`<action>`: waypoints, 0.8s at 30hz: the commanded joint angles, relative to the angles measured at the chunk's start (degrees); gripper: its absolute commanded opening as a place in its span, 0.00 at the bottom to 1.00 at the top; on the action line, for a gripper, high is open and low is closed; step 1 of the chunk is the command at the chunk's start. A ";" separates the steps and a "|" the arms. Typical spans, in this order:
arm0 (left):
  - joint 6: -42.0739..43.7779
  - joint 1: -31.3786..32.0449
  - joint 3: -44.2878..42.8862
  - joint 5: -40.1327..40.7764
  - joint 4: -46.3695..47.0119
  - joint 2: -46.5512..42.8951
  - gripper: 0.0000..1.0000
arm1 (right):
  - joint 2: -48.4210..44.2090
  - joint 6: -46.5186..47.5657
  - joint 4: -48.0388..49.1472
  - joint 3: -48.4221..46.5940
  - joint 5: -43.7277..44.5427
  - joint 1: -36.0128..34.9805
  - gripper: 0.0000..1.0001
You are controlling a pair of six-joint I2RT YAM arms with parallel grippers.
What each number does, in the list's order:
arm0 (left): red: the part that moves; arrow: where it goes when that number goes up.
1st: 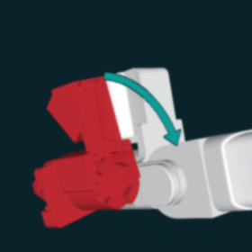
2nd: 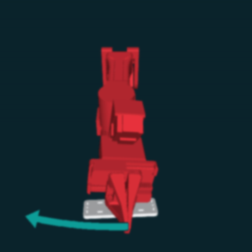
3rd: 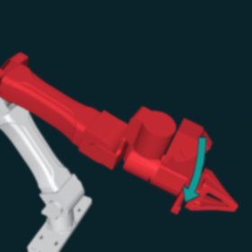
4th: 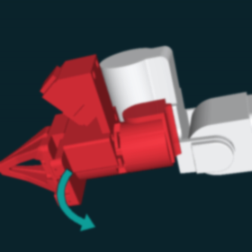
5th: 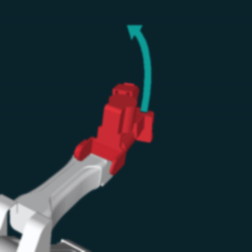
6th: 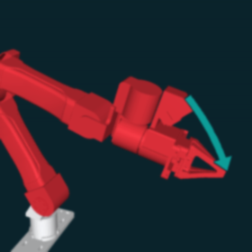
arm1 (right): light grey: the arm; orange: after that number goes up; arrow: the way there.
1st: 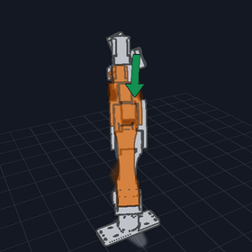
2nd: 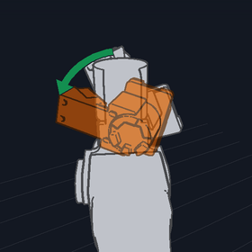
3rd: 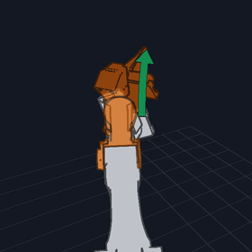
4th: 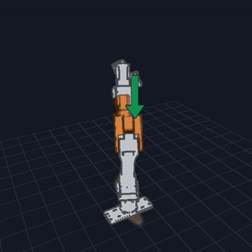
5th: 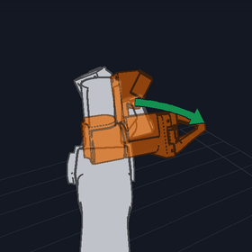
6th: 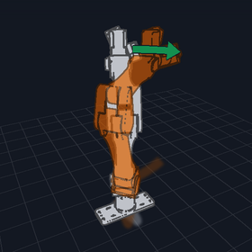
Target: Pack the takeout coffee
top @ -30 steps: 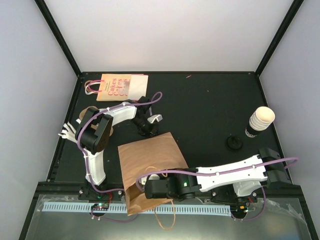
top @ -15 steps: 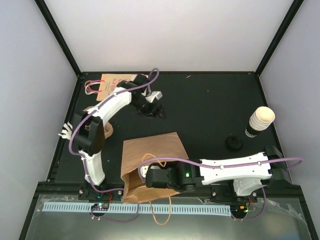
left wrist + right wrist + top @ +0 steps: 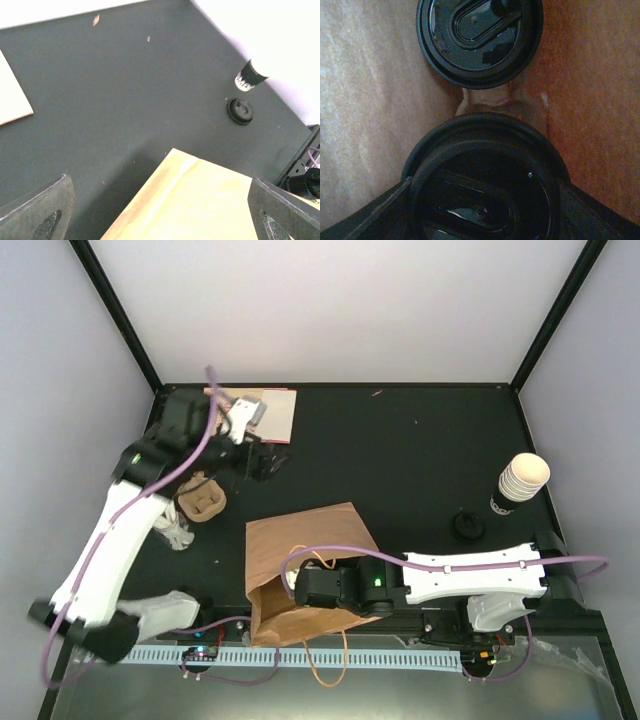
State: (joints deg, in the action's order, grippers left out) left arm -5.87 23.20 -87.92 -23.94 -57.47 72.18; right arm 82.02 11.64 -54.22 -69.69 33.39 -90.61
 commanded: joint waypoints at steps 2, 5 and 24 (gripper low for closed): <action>1.54 -0.09 11.38 -3.22 7.35 -16.97 0.93 | -1.94 -0.12 -0.86 -1.03 -1.46 0.93 0.52; 2.18 0.00 15.37 -7.51 8.64 -25.02 0.82 | -2.21 0.09 -0.85 -0.80 -1.88 1.25 0.52; -0.09 1.41 27.69 -26.51 1.98 -44.98 0.70 | -1.22 1.49 -1.66 -2.39 -3.85 2.62 0.52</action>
State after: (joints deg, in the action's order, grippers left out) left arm -3.38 24.16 -61.06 -46.81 -55.31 29.58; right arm 81.01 12.51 -54.89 -69.84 30.22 -88.62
